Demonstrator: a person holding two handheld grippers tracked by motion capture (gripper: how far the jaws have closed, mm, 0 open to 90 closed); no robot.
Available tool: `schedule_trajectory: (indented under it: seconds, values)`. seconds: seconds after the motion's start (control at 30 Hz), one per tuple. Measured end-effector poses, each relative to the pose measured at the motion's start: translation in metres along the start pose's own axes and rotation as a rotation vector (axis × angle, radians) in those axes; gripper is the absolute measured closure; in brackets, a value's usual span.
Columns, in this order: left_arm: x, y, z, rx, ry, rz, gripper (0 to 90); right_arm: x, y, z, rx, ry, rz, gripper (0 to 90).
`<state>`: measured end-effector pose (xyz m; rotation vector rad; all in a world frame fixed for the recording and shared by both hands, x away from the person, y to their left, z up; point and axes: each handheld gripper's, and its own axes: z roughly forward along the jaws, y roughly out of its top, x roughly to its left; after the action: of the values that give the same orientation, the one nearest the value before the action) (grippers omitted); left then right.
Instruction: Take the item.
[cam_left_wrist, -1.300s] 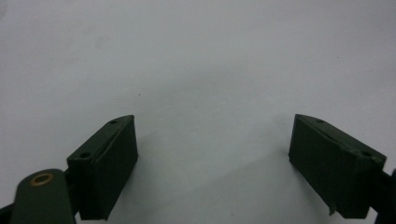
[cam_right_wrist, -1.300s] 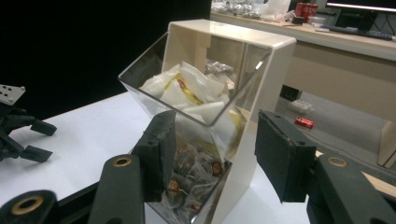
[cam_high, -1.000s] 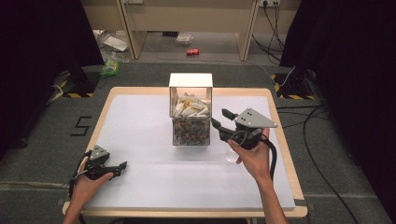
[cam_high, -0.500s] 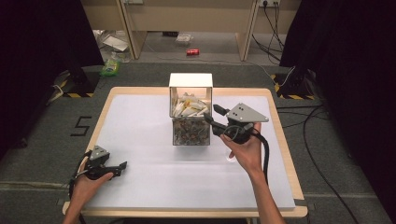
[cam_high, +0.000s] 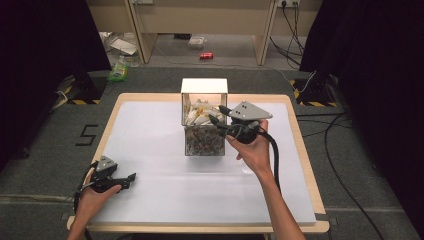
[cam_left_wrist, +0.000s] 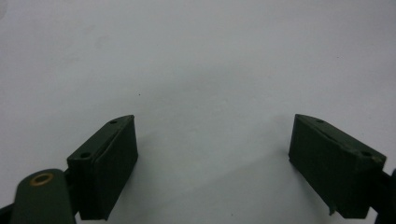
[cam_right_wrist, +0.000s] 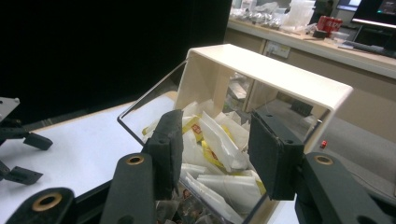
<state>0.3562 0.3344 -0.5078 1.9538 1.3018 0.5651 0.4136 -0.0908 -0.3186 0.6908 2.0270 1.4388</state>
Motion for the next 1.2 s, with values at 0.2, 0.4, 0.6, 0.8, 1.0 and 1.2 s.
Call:
schedule_trajectory:
  seconds: [0.2,0.4,0.6,0.8,1.0,1.2]
  values:
    - [0.000,0.000,0.000,0.000,0.000,0.000,14.6,-0.003,0.002,0.013,0.045,0.003,-0.023,56.8]
    - [0.000,0.000,0.000,0.000,0.000,0.000,14.6,-0.003,0.002,0.022,0.082,0.007,-0.033,63.2]
    - [0.000,0.000,0.000,0.001,0.000,-0.001,14.6,-0.002,0.002,0.033,0.127,0.004,-0.060,71.7]
    - [0.000,0.000,0.000,0.000,-0.001,-0.001,14.7,0.000,0.002,0.040,0.148,-0.011,-0.097,87.7]
    - [0.000,0.000,0.000,0.000,-0.001,-0.002,14.7,0.001,0.007,0.036,0.115,-0.024,-0.097,90.0]
    - [0.000,0.000,0.000,0.002,-0.001,-0.001,14.7,0.000,0.016,0.027,0.068,-0.022,-0.080,90.0]
